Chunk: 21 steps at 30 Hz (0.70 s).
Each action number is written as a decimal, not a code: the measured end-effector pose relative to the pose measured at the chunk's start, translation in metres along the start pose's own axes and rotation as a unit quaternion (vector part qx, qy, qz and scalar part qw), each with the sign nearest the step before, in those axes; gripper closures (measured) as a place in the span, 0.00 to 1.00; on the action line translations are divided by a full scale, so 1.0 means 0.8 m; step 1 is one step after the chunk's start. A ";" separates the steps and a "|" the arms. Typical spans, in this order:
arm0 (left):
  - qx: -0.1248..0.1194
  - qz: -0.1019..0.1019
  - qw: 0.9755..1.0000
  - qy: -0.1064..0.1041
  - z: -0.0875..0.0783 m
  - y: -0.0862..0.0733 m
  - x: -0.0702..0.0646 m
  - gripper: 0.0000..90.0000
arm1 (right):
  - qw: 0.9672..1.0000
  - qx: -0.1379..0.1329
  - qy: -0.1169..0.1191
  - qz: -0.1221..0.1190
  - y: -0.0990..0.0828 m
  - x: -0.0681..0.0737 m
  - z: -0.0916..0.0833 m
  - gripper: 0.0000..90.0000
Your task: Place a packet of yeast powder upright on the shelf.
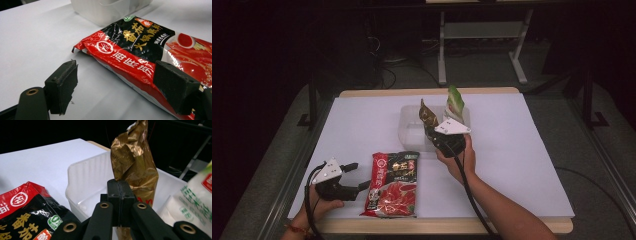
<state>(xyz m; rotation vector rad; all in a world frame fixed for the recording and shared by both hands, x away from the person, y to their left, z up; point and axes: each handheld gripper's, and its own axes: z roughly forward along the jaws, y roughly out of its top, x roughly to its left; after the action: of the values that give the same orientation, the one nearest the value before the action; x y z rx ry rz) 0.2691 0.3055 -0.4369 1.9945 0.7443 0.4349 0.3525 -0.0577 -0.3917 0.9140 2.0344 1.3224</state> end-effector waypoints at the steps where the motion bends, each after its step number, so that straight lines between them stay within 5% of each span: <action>1: 0.001 -0.001 1.000 0.002 0.000 0.000 0.000 0.21 | 1.000 0.002 0.000 0.003 0.000 -0.002 -0.001 0.96; 11: 0.006 -0.008 1.000 0.003 0.006 0.000 0.000 0.21 | 0.999 -0.017 -0.021 -0.020 -0.009 -0.014 -0.026 0.84; 21: 0.011 -0.021 1.000 0.003 0.010 -0.002 0.002 0.21 | 0.999 -0.016 0.002 -0.048 -0.023 -0.022 -0.061 0.77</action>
<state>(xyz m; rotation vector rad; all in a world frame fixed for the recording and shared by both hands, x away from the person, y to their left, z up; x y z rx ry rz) 0.2745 0.3021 -0.4426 1.9953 0.7961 0.4108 0.3231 -0.1040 -0.3891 0.7895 2.0273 1.3016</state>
